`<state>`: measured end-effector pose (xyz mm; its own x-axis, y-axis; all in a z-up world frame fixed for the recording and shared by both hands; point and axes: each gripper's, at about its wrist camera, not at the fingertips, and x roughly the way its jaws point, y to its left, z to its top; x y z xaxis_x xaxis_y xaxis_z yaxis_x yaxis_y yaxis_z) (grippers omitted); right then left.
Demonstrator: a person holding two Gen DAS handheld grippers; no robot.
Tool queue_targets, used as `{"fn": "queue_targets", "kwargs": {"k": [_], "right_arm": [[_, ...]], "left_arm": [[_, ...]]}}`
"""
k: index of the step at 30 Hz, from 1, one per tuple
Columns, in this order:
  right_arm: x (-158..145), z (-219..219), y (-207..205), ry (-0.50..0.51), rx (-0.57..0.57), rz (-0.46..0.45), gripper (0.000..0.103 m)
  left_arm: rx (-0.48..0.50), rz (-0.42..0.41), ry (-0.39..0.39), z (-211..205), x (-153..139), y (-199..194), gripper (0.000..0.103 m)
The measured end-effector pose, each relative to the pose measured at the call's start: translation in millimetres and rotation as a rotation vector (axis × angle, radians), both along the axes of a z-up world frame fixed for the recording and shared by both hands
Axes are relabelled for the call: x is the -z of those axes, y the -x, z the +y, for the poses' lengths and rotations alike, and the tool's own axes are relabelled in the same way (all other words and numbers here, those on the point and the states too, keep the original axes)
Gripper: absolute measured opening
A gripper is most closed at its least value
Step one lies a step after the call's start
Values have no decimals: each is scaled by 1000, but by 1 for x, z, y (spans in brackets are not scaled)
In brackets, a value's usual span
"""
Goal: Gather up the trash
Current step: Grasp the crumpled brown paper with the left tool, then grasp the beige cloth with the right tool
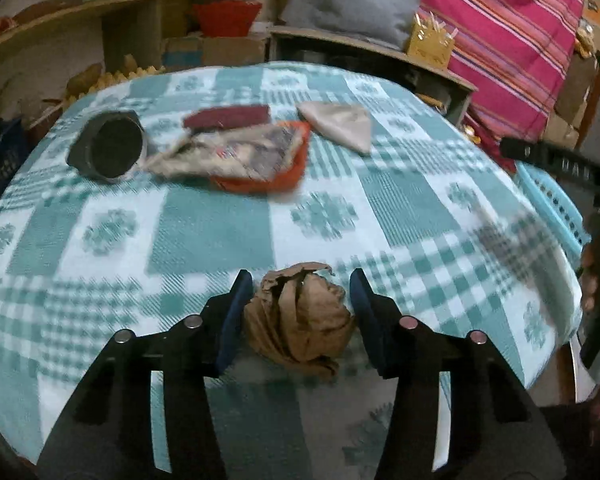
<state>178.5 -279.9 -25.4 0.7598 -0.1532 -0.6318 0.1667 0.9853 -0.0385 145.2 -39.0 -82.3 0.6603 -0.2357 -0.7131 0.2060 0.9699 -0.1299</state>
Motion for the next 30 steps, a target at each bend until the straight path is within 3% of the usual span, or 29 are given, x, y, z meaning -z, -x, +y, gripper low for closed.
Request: {"fn": "queue_targets", "kwargs": {"k": [7,14,23,30], "right_arm": [[3,21,-28,-33,-50,13,98],[16,52,-67,-38,-102,65,98],[41,86,-119,-38,-118,161,98],[52,98,-140,-2,-112,191,97]], "left_arm": [[-17,-75,-9,18,-36,-27,50],[-118,-136,-79,46,-55,-72,50],[-251,-151,-61,81,-56,-117,51],[-245,-119,-77,79,-43,-129,51]]}}
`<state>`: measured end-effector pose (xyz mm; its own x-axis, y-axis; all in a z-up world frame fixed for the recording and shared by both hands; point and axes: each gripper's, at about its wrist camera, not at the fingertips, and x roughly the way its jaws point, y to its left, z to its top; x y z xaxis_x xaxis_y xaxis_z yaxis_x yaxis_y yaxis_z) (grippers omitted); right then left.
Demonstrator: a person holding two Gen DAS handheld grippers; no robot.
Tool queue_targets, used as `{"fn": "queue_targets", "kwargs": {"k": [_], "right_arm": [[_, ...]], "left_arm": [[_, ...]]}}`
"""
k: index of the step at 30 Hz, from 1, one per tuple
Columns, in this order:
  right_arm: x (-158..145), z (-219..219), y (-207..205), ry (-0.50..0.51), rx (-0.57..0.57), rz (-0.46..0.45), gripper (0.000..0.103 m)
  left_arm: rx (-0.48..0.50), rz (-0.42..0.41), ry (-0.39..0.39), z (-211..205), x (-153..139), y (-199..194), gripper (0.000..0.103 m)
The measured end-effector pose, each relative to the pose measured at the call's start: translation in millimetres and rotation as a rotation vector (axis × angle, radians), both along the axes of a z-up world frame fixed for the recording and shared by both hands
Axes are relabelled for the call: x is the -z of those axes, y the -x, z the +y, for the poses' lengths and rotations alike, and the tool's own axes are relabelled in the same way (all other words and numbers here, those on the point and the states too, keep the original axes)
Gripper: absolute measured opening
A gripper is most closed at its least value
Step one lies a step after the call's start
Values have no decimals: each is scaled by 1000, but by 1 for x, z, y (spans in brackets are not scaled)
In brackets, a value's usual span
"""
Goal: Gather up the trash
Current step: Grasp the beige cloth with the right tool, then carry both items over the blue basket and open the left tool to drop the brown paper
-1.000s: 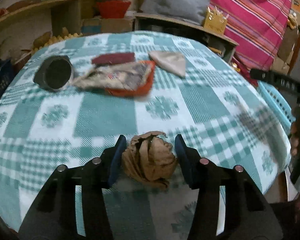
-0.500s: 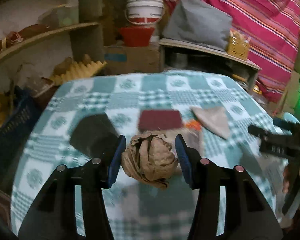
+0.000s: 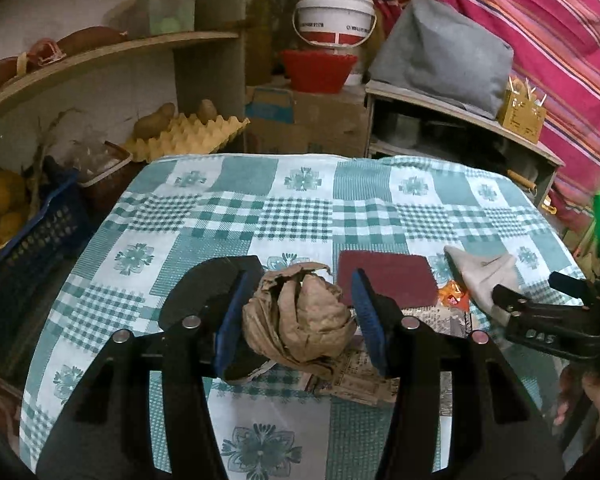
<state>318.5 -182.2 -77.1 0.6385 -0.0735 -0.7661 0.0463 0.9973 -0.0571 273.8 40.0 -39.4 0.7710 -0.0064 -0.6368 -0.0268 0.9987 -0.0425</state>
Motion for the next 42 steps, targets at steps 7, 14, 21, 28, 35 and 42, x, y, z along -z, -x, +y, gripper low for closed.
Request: {"fn": "queue_targets", "kwargs": {"k": [7,14,21,28,35,42], "right_arm": [[8,8,-1,-52,-62,29,53],[-4,2,11,-114,-105,-10,13],[-33,-39,36,-131,-77,-88,6],[-58,-96,69,-139,-22,-167,6],[-79,-161,111,-136,54,-239,6],[-96,-244,162,-157,182,-312,6]], "left_arm": [[-7,-12,8,4,-2,2,51],[-40,-23,32,7,-9,3,51],[-21,-44,41,-15,-20,7,51],[57,-83,62,-67,-35,15,51],[170,-97,89,-133,-42,22,51],[273,-96,93,-200,-41,31,51]]}}
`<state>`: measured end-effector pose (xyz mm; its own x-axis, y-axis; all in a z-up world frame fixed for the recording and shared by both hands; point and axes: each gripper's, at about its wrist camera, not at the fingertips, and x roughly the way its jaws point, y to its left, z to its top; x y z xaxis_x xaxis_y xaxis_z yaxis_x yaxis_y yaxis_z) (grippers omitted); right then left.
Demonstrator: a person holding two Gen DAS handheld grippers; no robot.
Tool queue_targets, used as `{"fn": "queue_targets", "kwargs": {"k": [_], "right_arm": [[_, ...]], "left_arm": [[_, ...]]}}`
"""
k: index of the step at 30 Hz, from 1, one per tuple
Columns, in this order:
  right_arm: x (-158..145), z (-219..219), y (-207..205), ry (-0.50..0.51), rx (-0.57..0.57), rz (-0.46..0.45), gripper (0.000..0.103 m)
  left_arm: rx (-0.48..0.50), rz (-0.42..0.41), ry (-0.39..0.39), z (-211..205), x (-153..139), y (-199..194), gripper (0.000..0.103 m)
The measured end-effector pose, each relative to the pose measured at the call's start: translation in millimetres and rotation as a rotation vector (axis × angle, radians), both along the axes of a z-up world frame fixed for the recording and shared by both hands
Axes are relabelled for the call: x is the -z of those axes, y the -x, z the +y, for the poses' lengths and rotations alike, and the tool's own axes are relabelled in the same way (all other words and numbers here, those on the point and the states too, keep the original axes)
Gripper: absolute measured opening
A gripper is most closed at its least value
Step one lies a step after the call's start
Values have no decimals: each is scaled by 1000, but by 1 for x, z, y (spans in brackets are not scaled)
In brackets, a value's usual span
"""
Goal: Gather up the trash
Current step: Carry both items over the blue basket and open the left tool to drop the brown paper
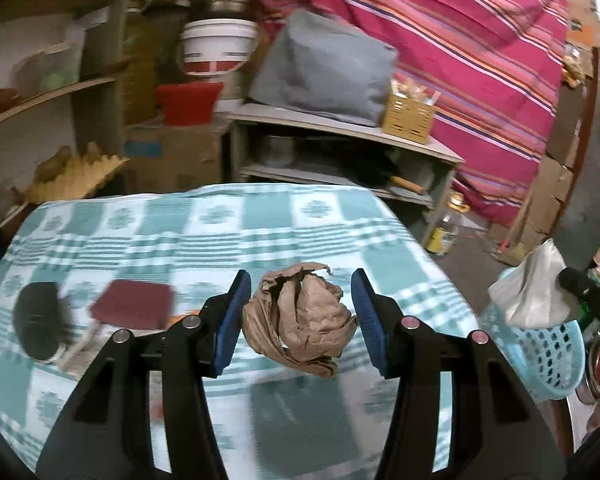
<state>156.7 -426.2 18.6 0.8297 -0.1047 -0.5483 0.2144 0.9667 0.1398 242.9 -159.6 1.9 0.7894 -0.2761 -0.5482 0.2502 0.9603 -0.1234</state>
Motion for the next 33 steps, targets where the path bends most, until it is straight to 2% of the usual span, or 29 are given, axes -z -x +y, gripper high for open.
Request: {"fn": "queue_targets", "kwargs": {"k": [5,13,24,30,33], "right_arm": [[3,-56,33,-28,100,-14,6],[14,-110,65,-49,197,-7,6],[23,-138,72,-94,248,0,6],[26,-141,73,-84,251,3,6],[28,-143,72,-86,259,5,6]], "left_arm": [[73,3,-11,-51,3,7,51],[201,5,-7,-134,7,26,51],[329,6,-13,-226,17,40,51],[358,3,-56,-252,25,44,53],[347,14,-49,-254,25,40,57]]}}
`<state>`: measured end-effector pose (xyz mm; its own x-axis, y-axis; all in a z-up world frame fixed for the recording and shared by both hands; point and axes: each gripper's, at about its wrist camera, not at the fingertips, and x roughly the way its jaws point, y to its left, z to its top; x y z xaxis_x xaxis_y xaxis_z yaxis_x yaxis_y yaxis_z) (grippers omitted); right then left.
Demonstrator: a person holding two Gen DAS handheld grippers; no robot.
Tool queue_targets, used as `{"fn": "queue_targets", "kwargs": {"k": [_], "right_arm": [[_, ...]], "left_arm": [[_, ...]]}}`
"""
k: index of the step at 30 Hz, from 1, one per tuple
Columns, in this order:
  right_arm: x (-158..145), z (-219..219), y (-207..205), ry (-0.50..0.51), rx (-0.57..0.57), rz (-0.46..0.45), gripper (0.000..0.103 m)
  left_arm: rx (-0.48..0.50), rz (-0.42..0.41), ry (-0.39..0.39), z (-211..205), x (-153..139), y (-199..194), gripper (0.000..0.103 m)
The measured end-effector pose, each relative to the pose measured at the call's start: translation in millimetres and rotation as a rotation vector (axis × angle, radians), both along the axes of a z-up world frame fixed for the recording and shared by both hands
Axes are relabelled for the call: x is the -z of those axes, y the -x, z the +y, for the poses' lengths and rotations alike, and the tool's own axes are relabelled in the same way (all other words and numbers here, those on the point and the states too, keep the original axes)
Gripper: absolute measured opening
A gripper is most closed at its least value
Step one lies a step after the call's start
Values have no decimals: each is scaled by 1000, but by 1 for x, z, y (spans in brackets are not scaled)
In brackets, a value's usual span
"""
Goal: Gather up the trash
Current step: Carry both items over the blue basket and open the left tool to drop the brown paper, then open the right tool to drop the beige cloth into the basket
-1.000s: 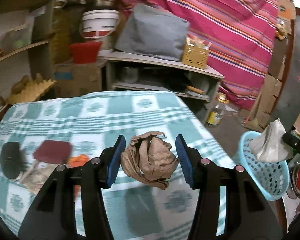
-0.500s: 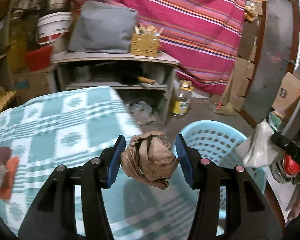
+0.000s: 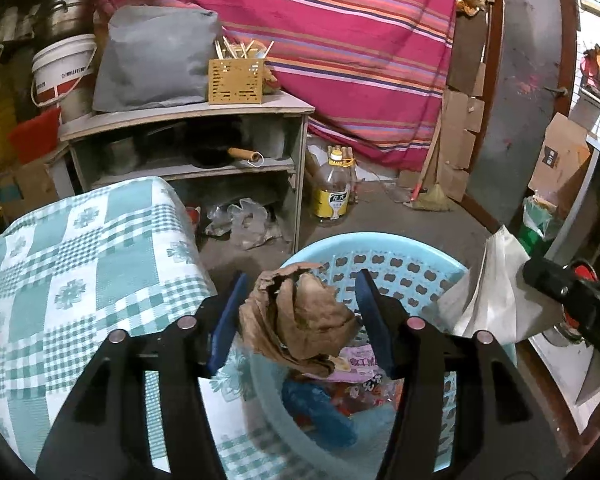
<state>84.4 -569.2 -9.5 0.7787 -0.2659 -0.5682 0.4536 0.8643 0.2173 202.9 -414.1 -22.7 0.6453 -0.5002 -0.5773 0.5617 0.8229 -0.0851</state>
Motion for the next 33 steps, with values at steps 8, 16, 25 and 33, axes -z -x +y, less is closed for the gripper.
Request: {"fn": "queue_targets", "kwargs": {"k": [8,16,25,33], "right_arm": [[9,-6,-4,1,14,33,6],[13,2,-16,31,0,74,6],[11,20,-34,93,16,99,14],[15,32,-40,73,68,114,77]], "left_arm": [[-38,-13,22,11,-12,-5,85],[-110,-51,-7,47,-19,-6,95],[-236,-33,-22,120,-22,-16,97],[-319,-67,-88,184,-26,-15,97]]}}
